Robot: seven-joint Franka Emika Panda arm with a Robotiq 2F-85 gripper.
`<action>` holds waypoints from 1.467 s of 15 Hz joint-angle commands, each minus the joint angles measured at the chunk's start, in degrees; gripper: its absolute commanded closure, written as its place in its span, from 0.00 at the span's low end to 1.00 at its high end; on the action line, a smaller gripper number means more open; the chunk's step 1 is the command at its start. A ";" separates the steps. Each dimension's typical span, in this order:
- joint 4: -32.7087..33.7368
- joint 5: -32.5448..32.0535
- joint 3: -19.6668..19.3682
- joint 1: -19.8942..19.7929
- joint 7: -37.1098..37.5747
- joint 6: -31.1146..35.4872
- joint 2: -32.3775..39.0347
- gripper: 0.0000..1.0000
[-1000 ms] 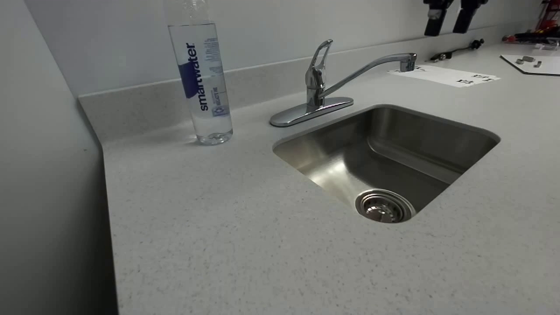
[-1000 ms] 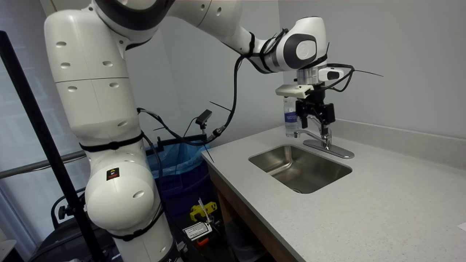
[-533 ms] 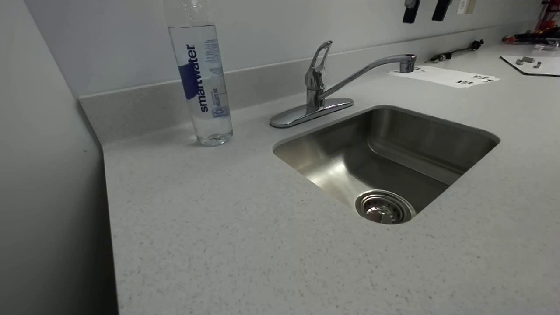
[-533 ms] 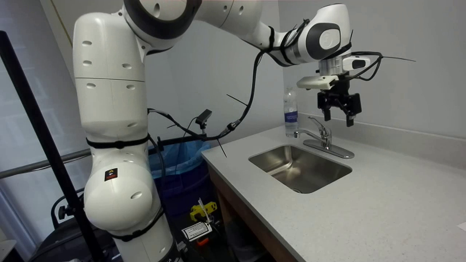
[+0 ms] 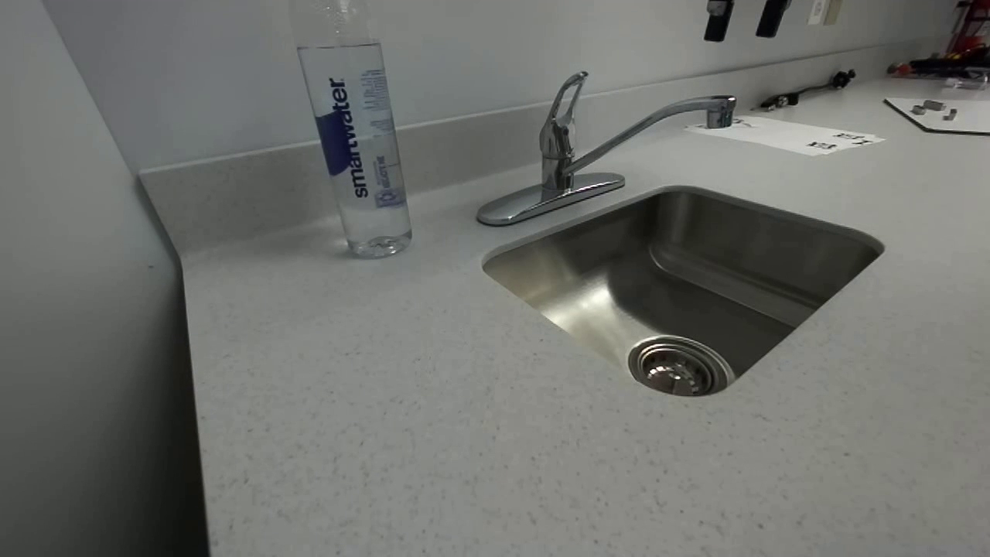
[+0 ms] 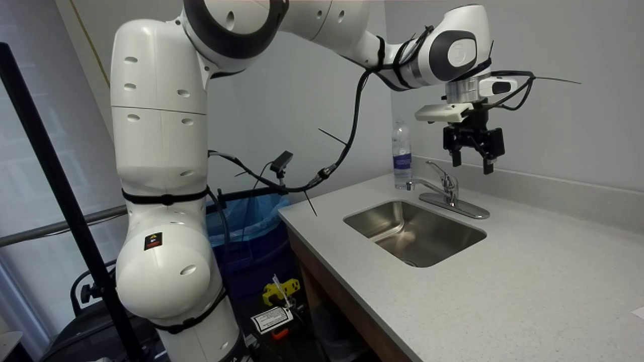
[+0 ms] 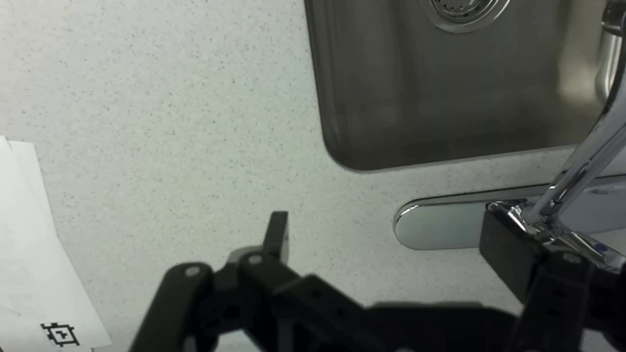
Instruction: Push the faucet to the left
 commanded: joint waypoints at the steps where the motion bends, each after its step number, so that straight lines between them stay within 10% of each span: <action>1: 0.15 -0.02 0.10 -0.11 -0.01 -0.16 0.02 0.00; 18: -7.27 -0.49 2.79 2.40 -0.92 5.75 2.12 0.00; 19: -7.54 -0.26 3.06 2.50 -0.91 5.97 2.01 0.25; 22: -8.70 0.07 3.78 2.67 -1.33 6.56 1.15 0.42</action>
